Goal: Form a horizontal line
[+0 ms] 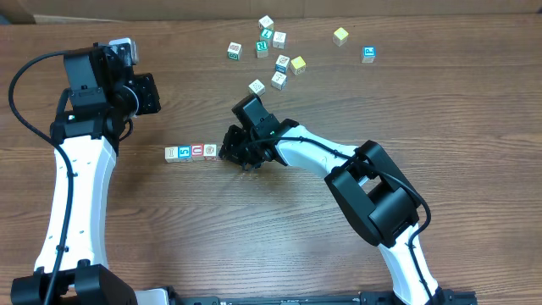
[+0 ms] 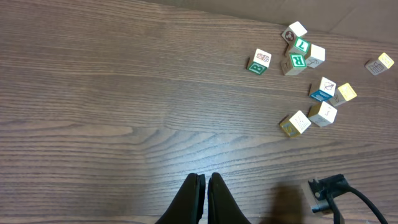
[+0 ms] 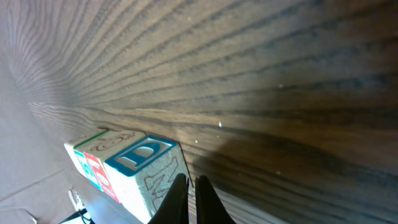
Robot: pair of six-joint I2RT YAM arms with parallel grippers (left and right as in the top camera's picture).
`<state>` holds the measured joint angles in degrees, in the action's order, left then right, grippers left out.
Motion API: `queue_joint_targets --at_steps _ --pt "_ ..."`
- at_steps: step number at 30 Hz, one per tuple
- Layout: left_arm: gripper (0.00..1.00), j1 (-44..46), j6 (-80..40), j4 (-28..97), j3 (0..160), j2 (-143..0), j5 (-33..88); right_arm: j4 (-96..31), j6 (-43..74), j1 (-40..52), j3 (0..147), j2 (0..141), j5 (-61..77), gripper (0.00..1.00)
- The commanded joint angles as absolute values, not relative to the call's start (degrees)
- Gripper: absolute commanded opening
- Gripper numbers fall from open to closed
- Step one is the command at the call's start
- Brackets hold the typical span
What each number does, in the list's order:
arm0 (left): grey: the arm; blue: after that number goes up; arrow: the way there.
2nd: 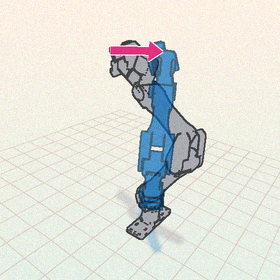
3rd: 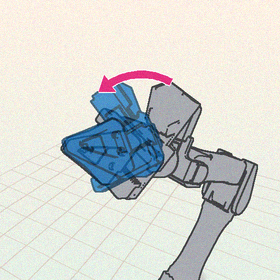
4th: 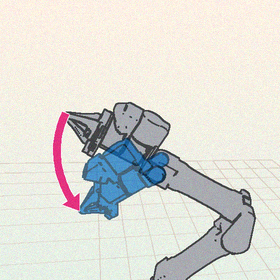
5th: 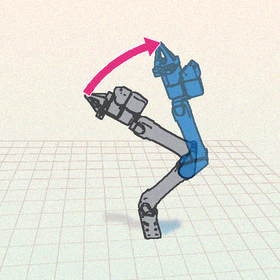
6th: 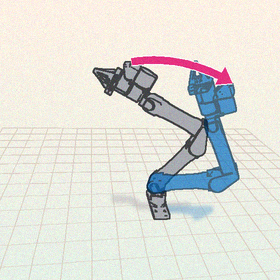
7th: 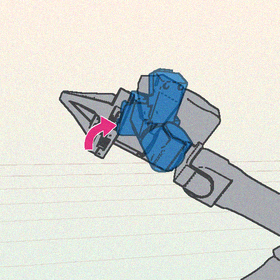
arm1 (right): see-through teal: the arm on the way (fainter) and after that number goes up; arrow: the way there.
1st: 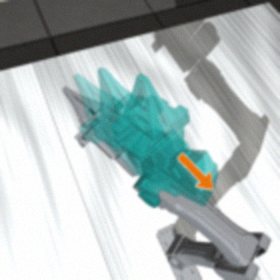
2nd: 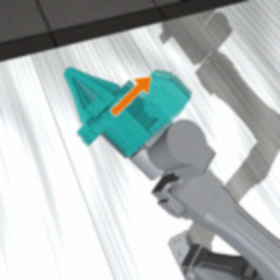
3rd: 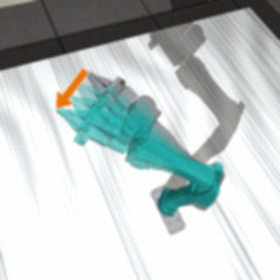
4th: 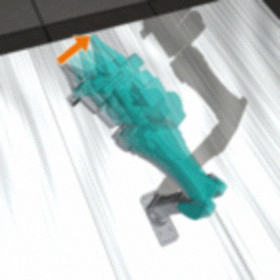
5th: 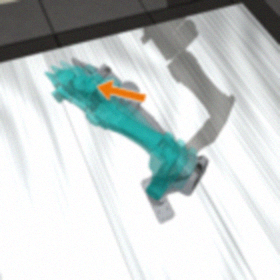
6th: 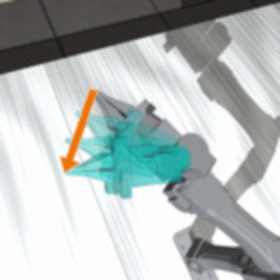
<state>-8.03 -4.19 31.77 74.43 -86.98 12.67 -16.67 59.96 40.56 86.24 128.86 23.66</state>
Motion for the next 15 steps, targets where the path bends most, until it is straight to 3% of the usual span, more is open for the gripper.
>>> queue_joint_targets --at_steps 1,15 --pt "0.04 -8.3 -4.3 32.0 75.6 -85.4 13.1 -15.1 59.6 40.7 86.1 129.0 22.6 0.04" --pt "0.04 -8.3 -4.3 32.0 75.6 -85.4 13.1 -13.3 58.3 40.7 86.1 129.0 22.7 0.04"
